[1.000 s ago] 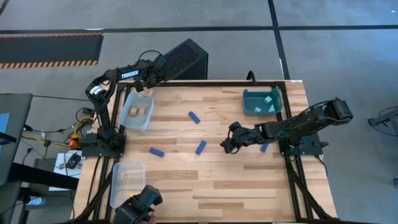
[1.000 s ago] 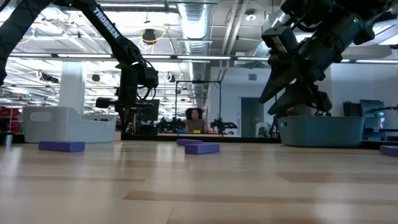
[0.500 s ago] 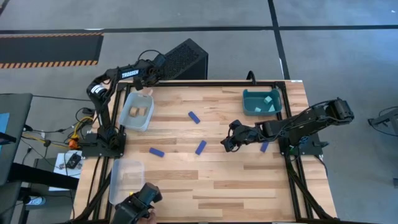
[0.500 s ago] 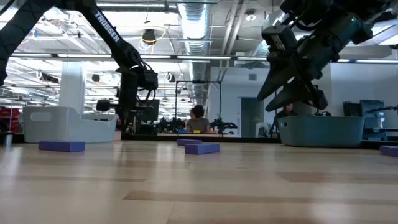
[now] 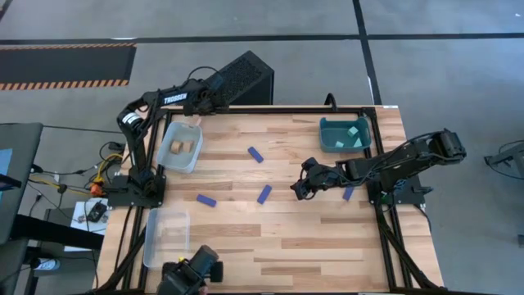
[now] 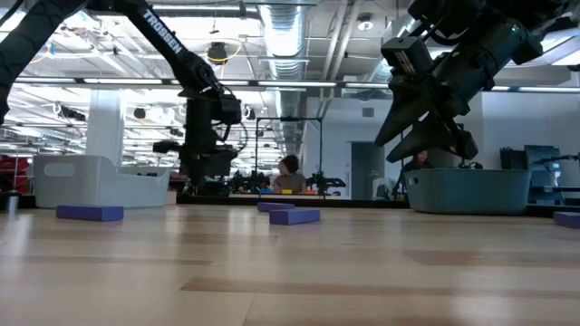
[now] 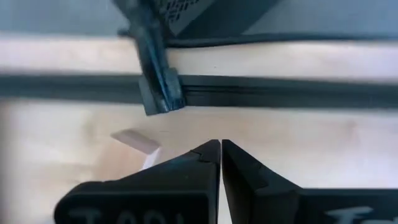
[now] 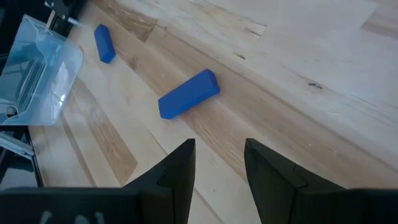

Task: Sort & place blocks by color
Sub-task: Put the light brown block into the white bin

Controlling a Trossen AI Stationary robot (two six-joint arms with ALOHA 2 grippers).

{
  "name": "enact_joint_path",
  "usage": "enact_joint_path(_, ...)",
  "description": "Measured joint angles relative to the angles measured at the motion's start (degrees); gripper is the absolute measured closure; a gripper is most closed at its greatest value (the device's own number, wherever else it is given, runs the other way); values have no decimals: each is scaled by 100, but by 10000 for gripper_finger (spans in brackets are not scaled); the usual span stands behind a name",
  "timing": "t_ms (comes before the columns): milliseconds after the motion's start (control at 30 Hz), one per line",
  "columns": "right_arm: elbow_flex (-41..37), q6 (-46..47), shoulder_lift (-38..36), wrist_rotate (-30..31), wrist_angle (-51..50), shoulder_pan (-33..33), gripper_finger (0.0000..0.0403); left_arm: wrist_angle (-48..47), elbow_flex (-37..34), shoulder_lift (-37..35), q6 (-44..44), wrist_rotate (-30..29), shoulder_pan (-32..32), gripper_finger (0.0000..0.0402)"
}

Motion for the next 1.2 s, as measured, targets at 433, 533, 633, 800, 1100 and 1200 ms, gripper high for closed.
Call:
enact_joint_path(433,-1,8,2,-111,-2,-13,241,-1356,599,207,1833,-487,400,400)
enact_joint_path(533,-1,27,2,-109,-2,-11,241,-1633,593,454,1573,-509,475,400)
enact_joint_path(633,0,69,2,-96,-2,-11,241,-1802,622,663,1347,-898,405,400)
enact_joint_path(800,-1,115,2,-11,6,-2,241,-1756,636,706,1171,-1163,322,400)
enact_joint_path(1100,1,116,4,5,9,-2,241,-1786,630,697,1109,-563,212,400)
enact_joint_path(1200,1,115,4,11,9,-2,241,-1801,630,717,1084,-596,58,400)
